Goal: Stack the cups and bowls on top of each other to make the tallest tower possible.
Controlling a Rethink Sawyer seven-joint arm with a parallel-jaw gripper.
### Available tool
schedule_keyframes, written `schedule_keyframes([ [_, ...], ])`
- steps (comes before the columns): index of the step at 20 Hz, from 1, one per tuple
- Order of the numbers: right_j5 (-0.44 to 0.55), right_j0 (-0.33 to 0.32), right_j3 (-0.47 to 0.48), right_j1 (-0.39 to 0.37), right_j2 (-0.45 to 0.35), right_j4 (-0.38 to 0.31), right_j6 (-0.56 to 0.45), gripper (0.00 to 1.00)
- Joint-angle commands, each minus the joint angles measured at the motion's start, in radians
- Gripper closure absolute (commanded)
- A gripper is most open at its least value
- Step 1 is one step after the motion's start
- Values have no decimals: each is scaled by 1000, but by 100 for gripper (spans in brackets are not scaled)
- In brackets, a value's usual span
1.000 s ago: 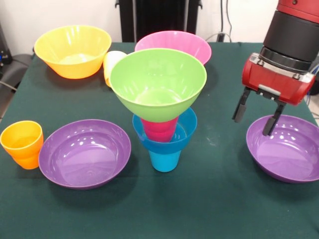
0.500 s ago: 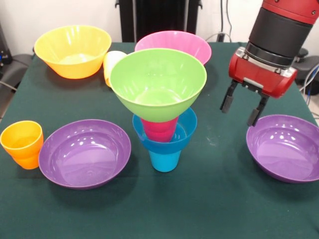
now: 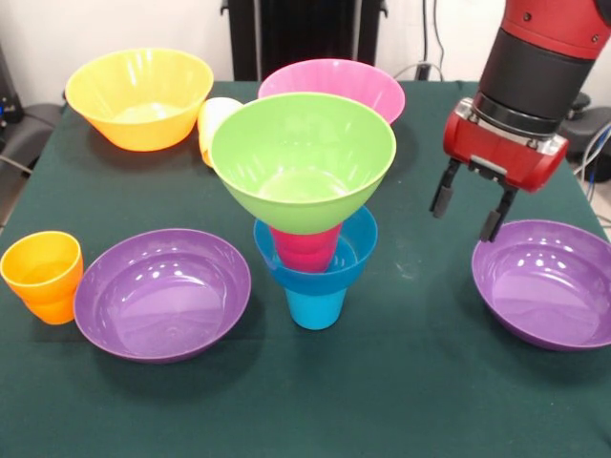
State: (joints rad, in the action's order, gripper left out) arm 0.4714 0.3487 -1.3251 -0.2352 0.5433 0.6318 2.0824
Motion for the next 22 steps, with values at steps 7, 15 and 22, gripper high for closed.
schedule_keyframes([
  [7,-78,17,-40,57,-186,-21,160,0],
  [15,-80,32,-21,86,-174,-12,190,0],
  [22,-87,33,-6,111,-179,-4,196,0],
])
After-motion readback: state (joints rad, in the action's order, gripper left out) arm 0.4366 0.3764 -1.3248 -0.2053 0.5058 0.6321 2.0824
